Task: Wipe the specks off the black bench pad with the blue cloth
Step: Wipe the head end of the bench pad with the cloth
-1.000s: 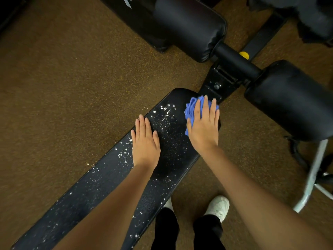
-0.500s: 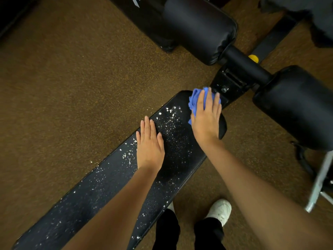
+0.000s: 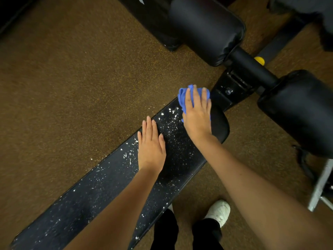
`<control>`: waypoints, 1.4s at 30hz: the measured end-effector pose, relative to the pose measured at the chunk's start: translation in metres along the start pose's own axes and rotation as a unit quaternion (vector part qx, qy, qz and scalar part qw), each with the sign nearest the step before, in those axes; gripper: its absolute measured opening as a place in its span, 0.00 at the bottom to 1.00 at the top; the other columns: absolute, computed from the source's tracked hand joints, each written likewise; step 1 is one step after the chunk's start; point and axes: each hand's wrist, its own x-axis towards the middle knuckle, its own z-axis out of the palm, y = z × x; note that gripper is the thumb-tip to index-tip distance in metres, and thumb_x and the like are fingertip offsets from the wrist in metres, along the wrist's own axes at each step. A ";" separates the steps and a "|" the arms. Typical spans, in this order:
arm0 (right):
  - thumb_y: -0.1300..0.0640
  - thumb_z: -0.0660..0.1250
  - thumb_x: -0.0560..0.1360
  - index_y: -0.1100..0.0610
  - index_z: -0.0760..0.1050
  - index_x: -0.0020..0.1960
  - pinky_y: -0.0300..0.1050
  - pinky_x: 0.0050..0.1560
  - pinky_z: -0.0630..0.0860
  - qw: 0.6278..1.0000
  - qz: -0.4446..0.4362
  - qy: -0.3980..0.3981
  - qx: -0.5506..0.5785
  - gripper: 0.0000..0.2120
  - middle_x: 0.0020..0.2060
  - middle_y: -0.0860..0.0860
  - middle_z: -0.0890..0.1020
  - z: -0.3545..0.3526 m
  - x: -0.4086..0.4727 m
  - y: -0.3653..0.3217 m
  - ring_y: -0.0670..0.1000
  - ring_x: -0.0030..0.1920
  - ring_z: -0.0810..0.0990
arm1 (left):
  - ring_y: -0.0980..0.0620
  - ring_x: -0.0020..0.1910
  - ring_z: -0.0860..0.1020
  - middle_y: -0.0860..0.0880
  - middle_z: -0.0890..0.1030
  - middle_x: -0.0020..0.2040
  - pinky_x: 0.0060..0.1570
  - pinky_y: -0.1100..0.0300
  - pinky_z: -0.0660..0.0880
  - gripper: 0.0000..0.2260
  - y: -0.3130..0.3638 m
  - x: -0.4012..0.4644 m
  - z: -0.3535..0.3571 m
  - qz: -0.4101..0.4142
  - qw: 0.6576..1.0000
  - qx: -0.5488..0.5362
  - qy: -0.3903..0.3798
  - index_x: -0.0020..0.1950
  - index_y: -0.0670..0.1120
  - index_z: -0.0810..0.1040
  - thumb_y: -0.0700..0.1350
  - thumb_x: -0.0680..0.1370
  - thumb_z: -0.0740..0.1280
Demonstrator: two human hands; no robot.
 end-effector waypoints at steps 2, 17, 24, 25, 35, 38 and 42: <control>0.61 0.75 0.66 0.64 0.59 0.73 0.64 0.68 0.59 0.995 -0.094 -0.018 0.002 0.41 0.72 0.61 0.61 0.002 -0.010 0.005 0.67 0.72 0.56 | 0.52 0.75 0.38 0.48 0.41 0.77 0.72 0.56 0.37 0.23 0.001 0.000 0.000 -0.002 1.000 -0.001 0.002 0.76 0.43 0.43 0.47 0.82 0.42; 0.65 0.72 0.67 0.63 0.61 0.72 0.61 0.70 0.58 0.989 -0.149 -0.006 -0.003 0.37 0.73 0.58 0.62 -0.001 -0.036 0.018 0.63 0.73 0.56 | 0.54 0.75 0.38 0.49 0.42 0.77 0.72 0.57 0.37 0.22 0.000 0.000 -0.005 0.004 0.999 -0.043 -0.002 0.76 0.43 0.45 0.47 0.82 0.43; 0.67 0.75 0.63 0.64 0.63 0.71 0.64 0.68 0.61 0.994 -0.104 -0.017 0.014 0.39 0.72 0.59 0.64 0.001 -0.022 0.008 0.65 0.73 0.55 | 0.54 0.75 0.39 0.49 0.42 0.77 0.73 0.57 0.37 0.22 0.000 -0.001 -0.007 0.006 0.999 -0.053 -0.004 0.76 0.43 0.45 0.47 0.82 0.43; 0.68 0.73 0.65 0.64 0.63 0.71 0.65 0.67 0.62 0.994 -0.103 -0.014 0.019 0.37 0.71 0.59 0.65 0.001 -0.010 0.002 0.65 0.73 0.56 | 0.54 0.75 0.39 0.49 0.42 0.77 0.72 0.57 0.37 0.22 0.000 -0.001 -0.007 0.005 0.998 -0.054 -0.003 0.76 0.43 0.46 0.46 0.83 0.43; 0.71 0.74 0.62 0.64 0.67 0.69 0.63 0.66 0.66 0.991 -0.134 0.018 0.012 0.37 0.69 0.58 0.69 0.003 -0.043 0.033 0.64 0.71 0.61 | 0.53 0.75 0.40 0.49 0.43 0.77 0.73 0.56 0.39 0.22 0.000 -0.001 -0.007 0.005 0.997 -0.074 -0.004 0.76 0.43 0.46 0.46 0.83 0.44; 0.71 0.73 0.63 0.63 0.66 0.69 0.64 0.67 0.64 0.992 -0.122 0.017 0.015 0.36 0.69 0.58 0.68 0.005 -0.036 0.028 0.64 0.72 0.60 | 0.54 0.75 0.39 0.49 0.43 0.77 0.73 0.56 0.38 0.22 0.001 -0.001 -0.005 0.001 0.997 -0.072 0.002 0.76 0.43 0.46 0.46 0.83 0.44; 0.72 0.71 0.66 0.64 0.66 0.70 0.65 0.67 0.63 0.993 -0.110 0.024 0.034 0.34 0.69 0.58 0.68 0.004 -0.002 0.007 0.66 0.72 0.57 | 0.54 0.75 0.39 0.49 0.43 0.77 0.72 0.57 0.37 0.22 0.001 -0.001 -0.004 0.004 0.998 -0.068 0.009 0.76 0.42 0.47 0.46 0.83 0.44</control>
